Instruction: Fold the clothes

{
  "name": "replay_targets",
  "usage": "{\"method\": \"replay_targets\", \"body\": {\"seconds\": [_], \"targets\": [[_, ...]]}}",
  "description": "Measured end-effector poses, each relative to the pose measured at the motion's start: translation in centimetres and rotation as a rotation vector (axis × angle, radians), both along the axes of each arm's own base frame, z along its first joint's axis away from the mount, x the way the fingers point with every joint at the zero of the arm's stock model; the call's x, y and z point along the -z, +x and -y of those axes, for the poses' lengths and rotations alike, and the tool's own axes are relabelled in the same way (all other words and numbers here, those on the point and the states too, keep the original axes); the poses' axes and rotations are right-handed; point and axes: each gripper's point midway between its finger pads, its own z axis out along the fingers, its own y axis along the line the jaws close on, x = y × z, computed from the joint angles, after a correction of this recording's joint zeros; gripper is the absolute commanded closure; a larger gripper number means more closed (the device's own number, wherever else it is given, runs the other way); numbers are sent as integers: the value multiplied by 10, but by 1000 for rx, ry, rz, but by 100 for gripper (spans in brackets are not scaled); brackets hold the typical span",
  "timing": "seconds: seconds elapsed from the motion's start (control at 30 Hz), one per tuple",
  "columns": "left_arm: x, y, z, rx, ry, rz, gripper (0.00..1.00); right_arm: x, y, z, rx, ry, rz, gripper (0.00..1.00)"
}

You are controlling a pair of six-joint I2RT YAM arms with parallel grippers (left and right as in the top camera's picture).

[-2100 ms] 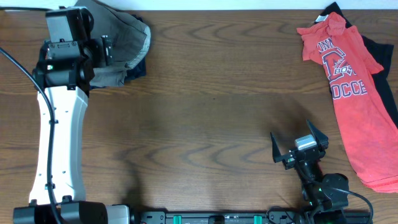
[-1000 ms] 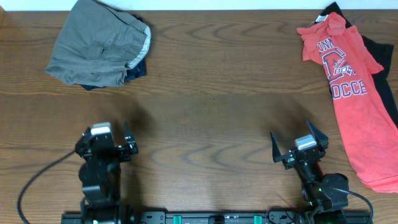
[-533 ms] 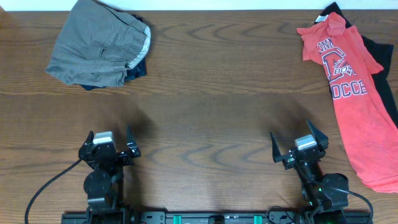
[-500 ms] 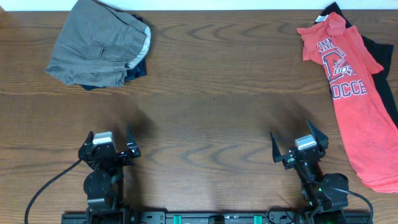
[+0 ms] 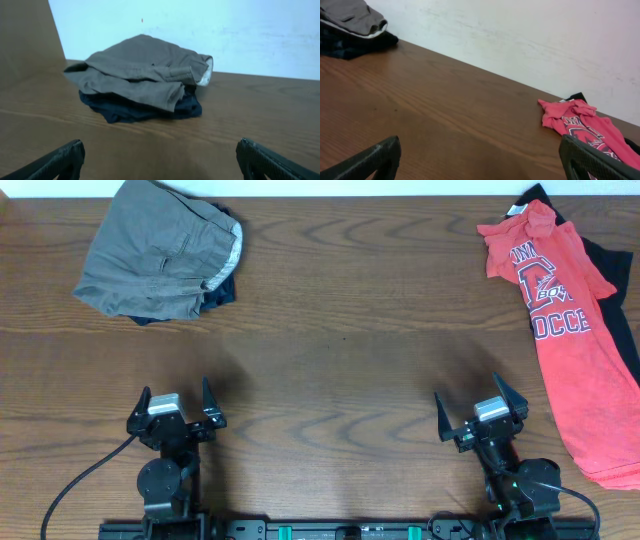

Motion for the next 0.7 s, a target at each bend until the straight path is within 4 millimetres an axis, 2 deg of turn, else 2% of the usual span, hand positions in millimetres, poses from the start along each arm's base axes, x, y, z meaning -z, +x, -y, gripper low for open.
{"method": "replay_targets", "body": {"seconds": [0.7], "targets": [[0,0,4,23,-3,-7,2,0,0,0,0,0,0,1]]}}
